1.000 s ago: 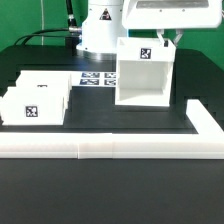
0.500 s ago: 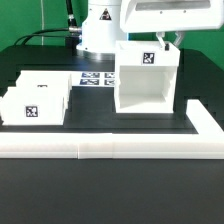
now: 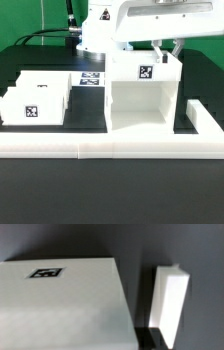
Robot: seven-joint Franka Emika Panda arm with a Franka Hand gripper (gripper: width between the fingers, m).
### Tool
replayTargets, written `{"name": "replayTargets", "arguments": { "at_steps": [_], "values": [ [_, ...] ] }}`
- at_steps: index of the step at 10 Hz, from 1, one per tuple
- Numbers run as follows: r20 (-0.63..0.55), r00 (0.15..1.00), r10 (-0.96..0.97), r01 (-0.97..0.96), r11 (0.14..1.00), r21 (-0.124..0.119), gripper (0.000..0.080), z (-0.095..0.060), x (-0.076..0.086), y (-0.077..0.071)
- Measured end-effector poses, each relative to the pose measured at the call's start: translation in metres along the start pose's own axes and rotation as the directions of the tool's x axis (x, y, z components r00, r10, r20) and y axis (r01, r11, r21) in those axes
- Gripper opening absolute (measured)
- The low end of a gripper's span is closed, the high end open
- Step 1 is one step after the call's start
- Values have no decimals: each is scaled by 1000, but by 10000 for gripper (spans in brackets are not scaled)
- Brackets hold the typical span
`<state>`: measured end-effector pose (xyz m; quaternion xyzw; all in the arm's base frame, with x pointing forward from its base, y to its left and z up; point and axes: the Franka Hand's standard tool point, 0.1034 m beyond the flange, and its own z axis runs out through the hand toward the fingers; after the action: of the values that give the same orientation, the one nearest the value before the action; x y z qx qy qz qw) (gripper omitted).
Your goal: Assemble drawer
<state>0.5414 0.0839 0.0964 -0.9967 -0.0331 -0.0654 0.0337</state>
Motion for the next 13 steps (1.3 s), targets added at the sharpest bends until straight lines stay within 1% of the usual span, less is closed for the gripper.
{"name": "replayTargets", "arguments": {
  "at_steps": [1,2,5,9,10,11,12,13],
  "values": [
    [-29,1000,-8,8,1000,0,38,1,16,5],
    [-46,999,-10,10,1000,0,38,2,22,5],
    [-48,999,23,-23,1000,3,38,1,22,4],
    [-68,951,300,-298,954,39,38,-3,29,-2],
    [-72,908,413,-410,911,53,39,-2,30,-10],
    [-75,864,498,-494,867,66,39,-3,35,-12],
    [-80,812,578,-573,815,81,42,-3,42,-8],
    [-76,751,656,-651,754,86,44,-3,46,-5]
  ]
}}
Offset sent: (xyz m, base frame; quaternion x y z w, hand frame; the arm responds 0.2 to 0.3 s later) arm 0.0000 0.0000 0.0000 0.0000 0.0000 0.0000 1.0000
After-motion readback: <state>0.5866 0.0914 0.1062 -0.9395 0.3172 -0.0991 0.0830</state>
